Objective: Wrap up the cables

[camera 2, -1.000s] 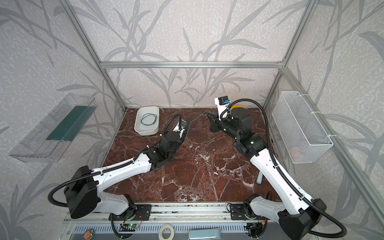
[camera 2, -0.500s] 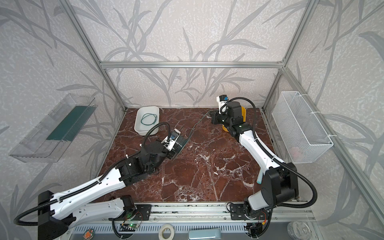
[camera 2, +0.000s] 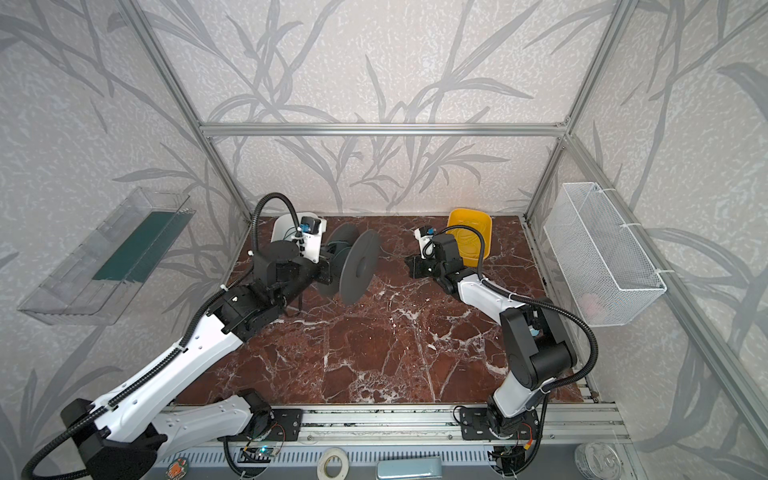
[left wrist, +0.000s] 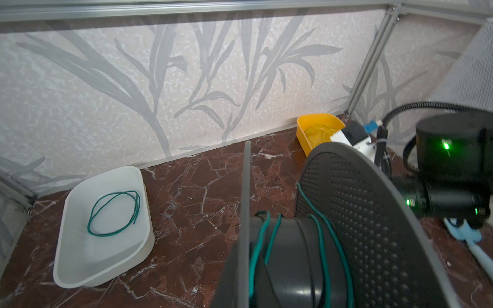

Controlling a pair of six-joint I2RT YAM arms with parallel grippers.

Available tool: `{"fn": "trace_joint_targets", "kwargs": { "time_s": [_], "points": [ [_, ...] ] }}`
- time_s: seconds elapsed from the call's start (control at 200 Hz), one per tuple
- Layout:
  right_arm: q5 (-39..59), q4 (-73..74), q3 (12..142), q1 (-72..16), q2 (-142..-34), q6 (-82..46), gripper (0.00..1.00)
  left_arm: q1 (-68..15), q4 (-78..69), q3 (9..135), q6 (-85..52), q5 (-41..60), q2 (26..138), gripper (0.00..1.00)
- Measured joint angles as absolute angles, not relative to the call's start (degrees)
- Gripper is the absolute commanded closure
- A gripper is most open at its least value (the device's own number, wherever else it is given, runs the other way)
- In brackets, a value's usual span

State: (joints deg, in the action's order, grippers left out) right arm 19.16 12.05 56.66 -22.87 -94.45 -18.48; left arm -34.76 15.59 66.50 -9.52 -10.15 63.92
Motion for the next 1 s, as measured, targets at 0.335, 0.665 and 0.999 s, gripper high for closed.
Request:
{"fn": "trace_joint_targets", "kwargs": {
  "time_s": [0.335, 0.665, 0.999],
  "points": [
    [13.9, 17.9, 48.7, -33.0, -92.8, -18.4, 1.00, -24.6, 15.6, 71.0, -25.6, -5.2, 71.1, 1.00],
    [4.1, 19.9, 45.3, -46.1, -86.1, -19.4, 1.00, -24.1, 11.2, 69.4, -27.9, -9.6, 73.4, 1.00],
    [-5.3, 17.3, 45.3, -54.1, -83.3, -21.2, 1.00, -29.1, 7.2, 67.4, -23.6, -16.1, 78.7, 1.00]
  ]
}}
